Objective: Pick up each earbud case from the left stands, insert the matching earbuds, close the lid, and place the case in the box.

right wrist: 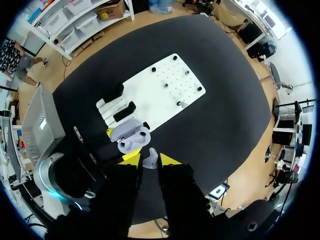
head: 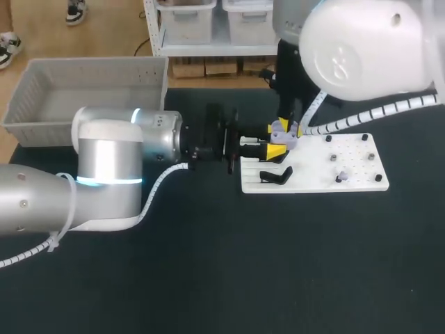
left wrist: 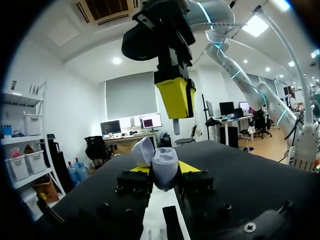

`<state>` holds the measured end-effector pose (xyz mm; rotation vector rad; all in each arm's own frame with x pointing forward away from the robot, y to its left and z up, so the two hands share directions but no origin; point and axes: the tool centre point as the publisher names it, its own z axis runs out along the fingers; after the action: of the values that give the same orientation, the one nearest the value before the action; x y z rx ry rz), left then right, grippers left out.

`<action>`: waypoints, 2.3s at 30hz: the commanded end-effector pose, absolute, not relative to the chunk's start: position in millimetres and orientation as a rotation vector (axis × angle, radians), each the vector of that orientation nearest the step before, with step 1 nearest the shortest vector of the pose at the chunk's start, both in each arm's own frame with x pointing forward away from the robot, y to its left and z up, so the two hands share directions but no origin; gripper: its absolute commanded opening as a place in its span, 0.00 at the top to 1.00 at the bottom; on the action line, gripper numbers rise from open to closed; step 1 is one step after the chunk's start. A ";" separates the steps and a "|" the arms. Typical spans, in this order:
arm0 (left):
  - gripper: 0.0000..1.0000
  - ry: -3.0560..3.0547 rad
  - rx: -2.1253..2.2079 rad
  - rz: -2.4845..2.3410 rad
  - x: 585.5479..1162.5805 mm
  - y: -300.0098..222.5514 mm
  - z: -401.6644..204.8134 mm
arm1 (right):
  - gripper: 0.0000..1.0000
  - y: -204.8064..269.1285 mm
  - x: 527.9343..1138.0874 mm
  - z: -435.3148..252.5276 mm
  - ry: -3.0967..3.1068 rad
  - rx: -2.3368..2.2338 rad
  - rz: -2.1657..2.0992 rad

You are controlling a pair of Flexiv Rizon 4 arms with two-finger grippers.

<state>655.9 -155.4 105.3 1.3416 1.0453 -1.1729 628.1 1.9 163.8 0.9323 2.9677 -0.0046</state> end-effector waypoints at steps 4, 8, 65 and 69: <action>1.00 1.047 1.349 -1.182 655.9 -156.1 104.9 | 1.00 7.1 630.9 158.5 2.977 0.934 -0.016; 1.00 1.049 1.350 -1.182 655.6 -156.0 104.8 | 1.00 5.6 631.6 155.6 2.977 0.937 -0.017; 1.00 1.049 1.350 -1.181 655.5 -155.9 104.8 | 0.61 0.1 648.1 134.8 3.026 0.941 0.038; 1.00 1.049 1.350 -1.181 655.5 -155.9 104.8 | 0.00 -1.3 640.9 136.9 3.023 0.923 0.098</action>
<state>655.1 -155.8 104.7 1.3484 1.0487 -1.1805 648.2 5.3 135.9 0.9312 3.0378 0.0740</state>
